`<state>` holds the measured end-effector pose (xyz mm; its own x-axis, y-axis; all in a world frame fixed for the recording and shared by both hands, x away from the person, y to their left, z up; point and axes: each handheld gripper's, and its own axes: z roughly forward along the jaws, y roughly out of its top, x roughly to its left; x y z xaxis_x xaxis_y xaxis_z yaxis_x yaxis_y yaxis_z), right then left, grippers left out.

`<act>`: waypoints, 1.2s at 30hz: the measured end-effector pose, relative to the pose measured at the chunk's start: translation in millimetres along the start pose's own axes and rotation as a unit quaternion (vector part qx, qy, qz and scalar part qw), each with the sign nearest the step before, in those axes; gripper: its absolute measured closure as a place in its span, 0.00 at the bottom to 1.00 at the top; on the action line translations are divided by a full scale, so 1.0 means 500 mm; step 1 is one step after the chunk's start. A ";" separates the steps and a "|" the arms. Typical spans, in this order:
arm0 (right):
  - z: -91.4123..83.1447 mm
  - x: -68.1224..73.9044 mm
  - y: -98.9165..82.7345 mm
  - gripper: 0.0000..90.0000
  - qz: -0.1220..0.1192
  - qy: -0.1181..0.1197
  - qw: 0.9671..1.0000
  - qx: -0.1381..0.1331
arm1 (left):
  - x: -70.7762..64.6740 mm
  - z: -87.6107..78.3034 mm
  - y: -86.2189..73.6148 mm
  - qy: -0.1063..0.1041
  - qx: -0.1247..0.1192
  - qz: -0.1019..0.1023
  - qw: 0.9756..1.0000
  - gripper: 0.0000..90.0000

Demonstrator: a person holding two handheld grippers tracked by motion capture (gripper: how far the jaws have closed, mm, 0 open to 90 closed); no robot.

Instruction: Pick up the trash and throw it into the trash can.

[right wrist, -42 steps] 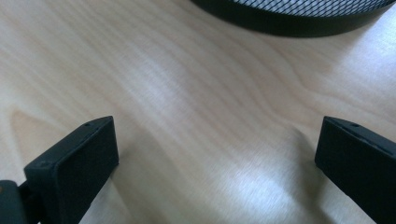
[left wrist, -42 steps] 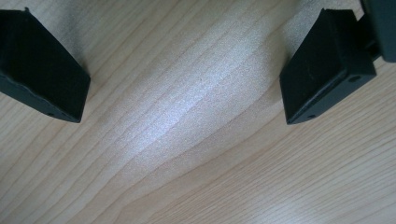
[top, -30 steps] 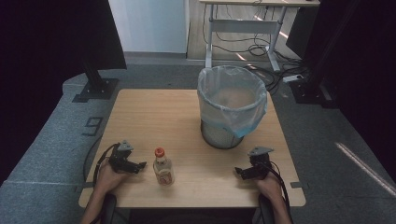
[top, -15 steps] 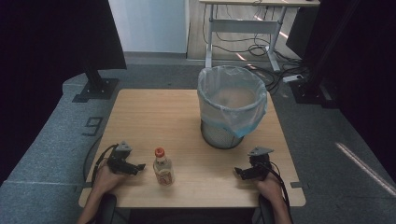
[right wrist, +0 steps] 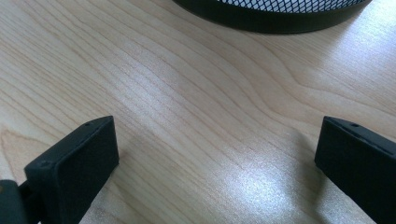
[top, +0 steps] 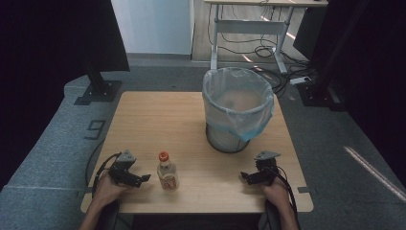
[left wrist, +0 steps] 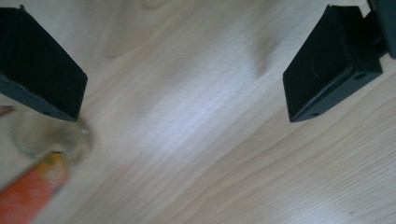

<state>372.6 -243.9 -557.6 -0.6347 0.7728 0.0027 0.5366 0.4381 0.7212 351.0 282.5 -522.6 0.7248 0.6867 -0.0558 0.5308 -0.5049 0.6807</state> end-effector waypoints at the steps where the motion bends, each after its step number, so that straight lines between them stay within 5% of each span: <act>1: 0.000 0.000 0.000 0.00 0.000 0.000 1.000 0.000 | -0.012 -0.004 0.002 -0.006 -0.002 0.004 1.000 0.00; 17: 0.000 0.001 0.000 0.00 0.001 0.000 1.000 0.000 | -0.095 -0.010 0.031 -0.054 -0.019 0.049 0.997 0.00; 36: -0.001 0.002 -0.001 0.00 0.001 -0.001 1.000 0.000 | -0.129 0.034 0.091 -0.080 -0.035 0.086 0.992 0.09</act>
<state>371.4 -243.4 -557.6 -0.6335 0.7737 0.0028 0.5378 0.4378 0.7205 335.8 206.2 -500.2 0.8652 0.4992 -0.0463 0.3659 -0.5657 0.7390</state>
